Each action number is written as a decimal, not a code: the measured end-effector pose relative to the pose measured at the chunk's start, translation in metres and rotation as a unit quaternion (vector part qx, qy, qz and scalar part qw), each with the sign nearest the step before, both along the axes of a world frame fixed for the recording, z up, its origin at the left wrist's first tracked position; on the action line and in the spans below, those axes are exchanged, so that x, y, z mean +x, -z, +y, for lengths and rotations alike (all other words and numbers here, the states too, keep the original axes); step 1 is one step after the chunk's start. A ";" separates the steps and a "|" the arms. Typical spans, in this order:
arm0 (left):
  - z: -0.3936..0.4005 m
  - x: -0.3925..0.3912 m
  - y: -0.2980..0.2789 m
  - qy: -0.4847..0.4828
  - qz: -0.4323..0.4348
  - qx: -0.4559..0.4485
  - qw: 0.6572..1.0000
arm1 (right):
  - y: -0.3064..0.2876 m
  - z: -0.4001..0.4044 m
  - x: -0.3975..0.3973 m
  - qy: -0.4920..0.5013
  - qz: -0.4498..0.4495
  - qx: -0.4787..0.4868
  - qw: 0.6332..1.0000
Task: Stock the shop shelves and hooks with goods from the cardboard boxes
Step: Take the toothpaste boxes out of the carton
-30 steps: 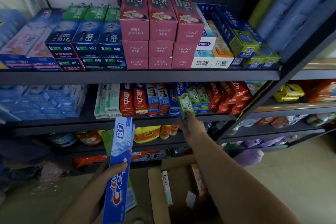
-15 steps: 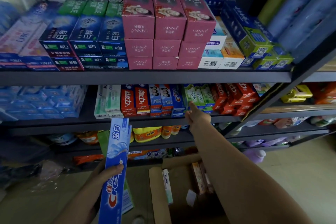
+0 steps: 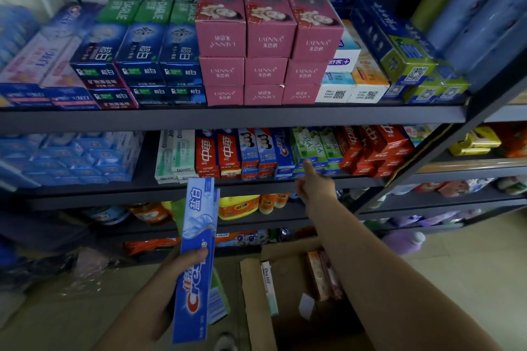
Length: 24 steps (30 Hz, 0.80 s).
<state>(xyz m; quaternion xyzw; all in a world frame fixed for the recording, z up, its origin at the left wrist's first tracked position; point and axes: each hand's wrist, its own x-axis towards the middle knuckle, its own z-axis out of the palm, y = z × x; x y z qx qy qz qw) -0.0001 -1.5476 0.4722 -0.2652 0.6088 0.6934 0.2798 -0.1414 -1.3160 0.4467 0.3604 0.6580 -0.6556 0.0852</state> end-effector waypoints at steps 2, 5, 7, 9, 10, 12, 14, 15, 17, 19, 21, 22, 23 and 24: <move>0.010 -0.003 -0.002 -0.026 -0.011 0.020 0.999 | -0.002 -0.008 0.047 -0.145 -0.037 0.044 0.988; 0.020 -0.002 -0.003 -0.043 -0.020 0.053 0.997 | 0.005 -0.017 0.127 -0.313 -0.094 -0.061 0.943; 0.028 0.001 -0.004 -0.047 -0.033 0.078 0.995 | 0.013 -0.021 0.159 -0.297 -0.122 -0.177 0.930; 0.038 0.002 -0.004 -0.052 -0.034 0.086 0.994 | 0.013 -0.026 0.175 -0.275 -0.120 -0.232 0.925; 0.043 0.003 -0.006 -0.054 -0.031 0.090 0.994 | 0.014 -0.025 0.179 -0.268 -0.102 -0.244 0.926; 0.051 0.001 -0.008 -0.056 -0.021 0.096 0.994 | 0.012 -0.021 0.182 -0.256 -0.058 -0.253 0.931; 0.060 -0.003 -0.011 -0.055 -0.017 0.102 0.993 | 0.008 -0.014 0.183 -0.246 -0.036 -0.251 0.935; 0.063 -0.005 -0.010 -0.056 -0.014 0.103 0.993 | 0.005 -0.010 0.183 -0.244 -0.034 -0.233 0.941; 0.070 -0.009 -0.011 -0.058 -0.006 0.102 0.993 | 0.004 -0.003 0.182 -0.240 -0.027 -0.189 0.952; 0.076 -0.012 -0.013 -0.052 0.007 0.104 0.993 | 0.005 0.001 0.182 -0.229 -0.016 -0.177 0.957; 0.081 -0.013 -0.014 -0.048 0.017 0.107 0.993 | 0.004 0.004 0.180 -0.198 0.001 -0.197 0.960; 0.082 -0.013 -0.015 -0.049 0.021 0.110 0.992 | 0.005 0.006 0.179 -0.169 0.010 -0.211 0.963; 0.082 -0.013 -0.014 -0.055 0.023 0.112 0.992 | 0.004 0.009 0.177 -0.133 0.015 -0.223 0.966; 0.080 -0.013 -0.014 -0.064 0.024 0.115 0.991 | 0.003 0.014 0.174 -0.098 0.020 -0.230 0.968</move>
